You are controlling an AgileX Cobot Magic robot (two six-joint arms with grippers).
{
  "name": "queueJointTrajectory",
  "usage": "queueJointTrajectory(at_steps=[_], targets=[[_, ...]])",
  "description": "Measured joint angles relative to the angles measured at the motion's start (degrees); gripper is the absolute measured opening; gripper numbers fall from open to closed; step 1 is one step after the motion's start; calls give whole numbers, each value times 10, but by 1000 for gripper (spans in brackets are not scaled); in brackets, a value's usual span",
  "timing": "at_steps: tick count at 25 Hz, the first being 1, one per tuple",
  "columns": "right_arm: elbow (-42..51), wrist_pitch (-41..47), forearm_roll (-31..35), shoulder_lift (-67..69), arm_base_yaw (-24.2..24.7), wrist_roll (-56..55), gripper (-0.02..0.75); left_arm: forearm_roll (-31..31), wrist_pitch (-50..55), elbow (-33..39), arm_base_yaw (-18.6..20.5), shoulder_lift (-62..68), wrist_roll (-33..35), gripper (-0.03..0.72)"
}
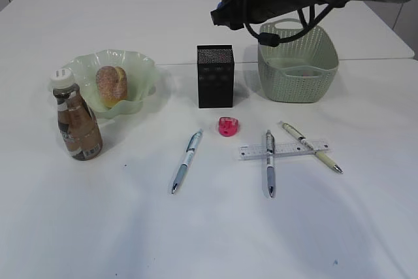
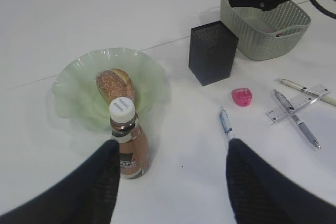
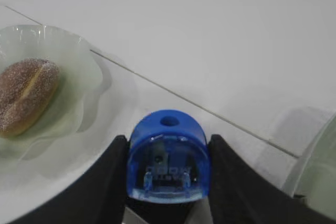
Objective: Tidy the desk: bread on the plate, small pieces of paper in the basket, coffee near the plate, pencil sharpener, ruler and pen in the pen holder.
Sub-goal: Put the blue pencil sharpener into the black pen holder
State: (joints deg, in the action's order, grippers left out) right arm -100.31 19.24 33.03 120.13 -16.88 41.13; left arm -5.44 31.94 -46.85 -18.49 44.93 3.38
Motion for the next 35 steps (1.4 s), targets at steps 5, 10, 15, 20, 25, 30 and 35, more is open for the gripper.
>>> queueJointTrajectory(at_steps=[5, 10, 15, 20, 25, 30, 35], targets=[[0, -54, 5, 19, -16, 16, 342, 1, 0, 0, 0, 0, 0, 448], [0, -98, 7, 32, -20, 20, 342, 1, 0, 0, 0, 0, 0, 448], [-5, -108, 10, 58, -20, 21, 342, 2, 0, 0, 0, 0, 0, 448], [-5, -109, 16, 68, -20, 22, 342, 8, 0, 0, 0, 0, 0, 448], [-6, -119, 17, 70, -20, 22, 342, 10, 0, 0, 0, 0, 0, 448], [-8, -125, 36, 92, -20, 22, 342, 13, 0, 0, 0, 0, 0, 448], [-8, -129, 40, 97, -20, 22, 342, 15, 0, 0, 0, 0, 0, 448]])
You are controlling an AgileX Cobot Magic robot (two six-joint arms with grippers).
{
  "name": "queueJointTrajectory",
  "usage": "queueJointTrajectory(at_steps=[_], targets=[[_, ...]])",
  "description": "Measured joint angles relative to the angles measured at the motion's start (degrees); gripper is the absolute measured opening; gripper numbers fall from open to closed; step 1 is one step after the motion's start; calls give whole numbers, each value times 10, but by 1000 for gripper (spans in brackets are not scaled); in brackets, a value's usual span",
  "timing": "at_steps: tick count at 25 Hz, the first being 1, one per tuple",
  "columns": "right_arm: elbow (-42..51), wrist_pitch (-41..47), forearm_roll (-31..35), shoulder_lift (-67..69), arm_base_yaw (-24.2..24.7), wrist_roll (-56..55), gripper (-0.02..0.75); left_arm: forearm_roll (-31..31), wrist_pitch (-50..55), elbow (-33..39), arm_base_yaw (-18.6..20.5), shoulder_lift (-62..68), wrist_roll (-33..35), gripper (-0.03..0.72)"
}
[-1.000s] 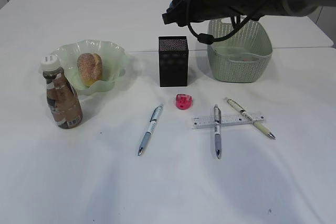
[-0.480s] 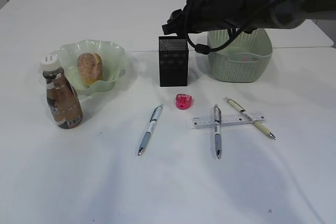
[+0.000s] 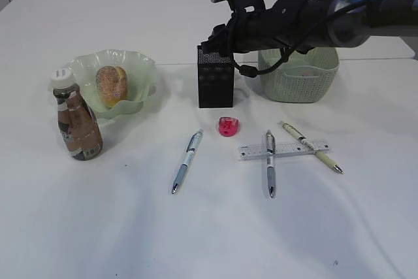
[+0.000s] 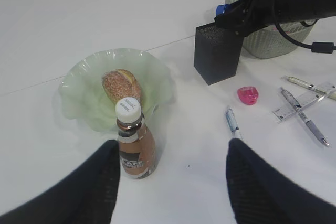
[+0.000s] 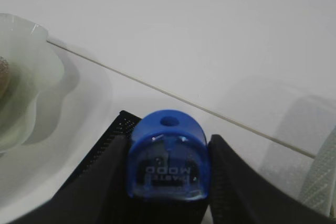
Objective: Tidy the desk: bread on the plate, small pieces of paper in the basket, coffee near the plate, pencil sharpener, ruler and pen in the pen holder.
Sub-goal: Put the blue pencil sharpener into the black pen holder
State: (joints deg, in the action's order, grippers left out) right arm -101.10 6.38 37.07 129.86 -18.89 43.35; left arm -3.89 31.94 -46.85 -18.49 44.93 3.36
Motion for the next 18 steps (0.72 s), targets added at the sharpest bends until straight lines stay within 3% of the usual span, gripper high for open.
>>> queueJointTrajectory(at_steps=[18], targets=[[0, -1, 1, 0, 0, 0, 342, 1, 0, 0, 0, 0, 0, 448]])
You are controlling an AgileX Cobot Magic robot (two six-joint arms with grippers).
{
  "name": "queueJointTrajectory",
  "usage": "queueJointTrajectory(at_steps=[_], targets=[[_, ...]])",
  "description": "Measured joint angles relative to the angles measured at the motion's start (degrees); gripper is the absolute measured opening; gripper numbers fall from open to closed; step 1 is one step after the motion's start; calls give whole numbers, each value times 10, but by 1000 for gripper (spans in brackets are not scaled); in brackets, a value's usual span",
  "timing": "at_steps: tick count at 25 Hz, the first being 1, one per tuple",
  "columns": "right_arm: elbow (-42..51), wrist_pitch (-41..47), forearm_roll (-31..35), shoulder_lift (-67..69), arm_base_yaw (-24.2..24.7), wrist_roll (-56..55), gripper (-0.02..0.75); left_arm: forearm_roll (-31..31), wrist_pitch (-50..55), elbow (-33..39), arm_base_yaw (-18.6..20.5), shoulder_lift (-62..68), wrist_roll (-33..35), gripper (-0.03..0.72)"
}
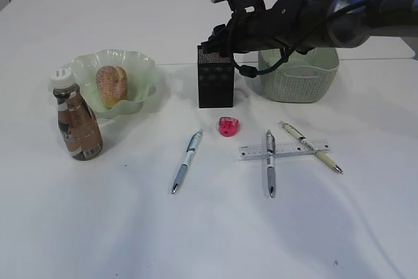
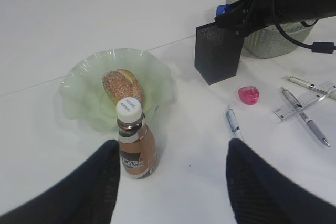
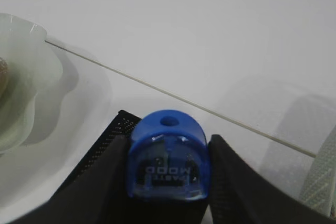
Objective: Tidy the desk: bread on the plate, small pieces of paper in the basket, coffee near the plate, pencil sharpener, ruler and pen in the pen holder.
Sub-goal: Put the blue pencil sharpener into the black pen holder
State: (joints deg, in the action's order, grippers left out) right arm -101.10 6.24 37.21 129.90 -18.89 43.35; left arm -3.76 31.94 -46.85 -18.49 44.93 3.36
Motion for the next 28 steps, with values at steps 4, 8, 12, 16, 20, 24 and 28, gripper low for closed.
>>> queueJointTrajectory(at_steps=[4, 8, 12, 16, 20, 24, 28], targets=[[0, 0, 0, 0, 0, 0, 342, 0, 0, 0, 0, 0, 0, 448], [0, 0, 14, 0, 0, 0, 346, 0, 0, 0, 0, 0, 0, 448], [0, 11, 19, 0, 0, 0, 354, 0, 0, 0, 0, 0, 0, 448], [0, 21, 24, 0, 0, 0, 356, 0, 0, 0, 0, 0, 0, 448], [0, 22, 28, 0, 0, 0, 356, 0, 0, 0, 0, 0, 0, 448], [0, 22, 35, 0, 0, 0, 386, 0, 0, 0, 0, 0, 0, 448], [0, 22, 40, 0, 0, 0, 420, 0, 0, 0, 0, 0, 0, 448]])
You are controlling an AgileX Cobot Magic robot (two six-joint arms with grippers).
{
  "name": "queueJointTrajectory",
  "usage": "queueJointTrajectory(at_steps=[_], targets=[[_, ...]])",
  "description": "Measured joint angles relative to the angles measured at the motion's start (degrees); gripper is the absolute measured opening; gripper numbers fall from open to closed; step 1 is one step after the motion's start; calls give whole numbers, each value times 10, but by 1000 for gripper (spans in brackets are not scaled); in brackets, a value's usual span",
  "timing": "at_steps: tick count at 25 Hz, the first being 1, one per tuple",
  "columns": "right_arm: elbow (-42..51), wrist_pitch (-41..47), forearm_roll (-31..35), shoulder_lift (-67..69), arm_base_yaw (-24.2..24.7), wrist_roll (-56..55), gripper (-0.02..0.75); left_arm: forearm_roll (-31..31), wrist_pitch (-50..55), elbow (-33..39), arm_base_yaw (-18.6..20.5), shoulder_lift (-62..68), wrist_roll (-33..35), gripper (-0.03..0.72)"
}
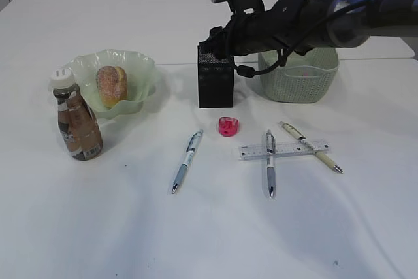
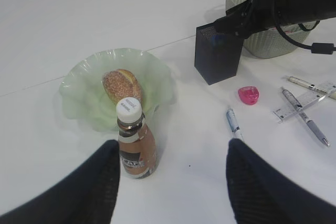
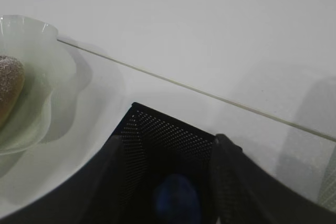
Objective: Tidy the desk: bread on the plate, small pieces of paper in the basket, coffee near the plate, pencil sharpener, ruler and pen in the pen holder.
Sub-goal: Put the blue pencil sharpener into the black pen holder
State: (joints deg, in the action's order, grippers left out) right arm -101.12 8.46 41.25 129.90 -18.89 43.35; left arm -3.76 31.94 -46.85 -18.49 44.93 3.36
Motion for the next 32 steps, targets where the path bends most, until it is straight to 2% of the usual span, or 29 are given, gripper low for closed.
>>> queueJointTrajectory(at_steps=[13, 21, 22, 23, 24, 27, 28, 30, 32], targets=[[0, 24, 9, -3, 0, 0, 426, 0, 0, 0, 0, 0, 0, 448], [0, 141, -12, -60, 10, 0, 426, 0, 0, 0, 0, 0, 0, 448], [0, 178, -37, -77, 13, 0, 426, 0, 0, 0, 0, 0, 0, 448], [0, 178, -37, -77, 13, 0, 426, 0, 0, 0, 0, 0, 0, 448], [-1, 237, -85, -101, 18, -12, 426, 0, 0, 0, 0, 0, 0, 448], [-3, 286, -134, -117, 18, -48, 426, 0, 0, 0, 0, 0, 0, 448], [-10, 333, -174, -124, 18, -83, 426, 0, 0, 0, 0, 0, 0, 448], [-14, 353, -192, -127, 18, -97, 426, 0, 0, 0, 0, 0, 0, 448], [-39, 451, -245, -130, 18, -171, 426, 0, 0, 0, 0, 0, 0, 448]])
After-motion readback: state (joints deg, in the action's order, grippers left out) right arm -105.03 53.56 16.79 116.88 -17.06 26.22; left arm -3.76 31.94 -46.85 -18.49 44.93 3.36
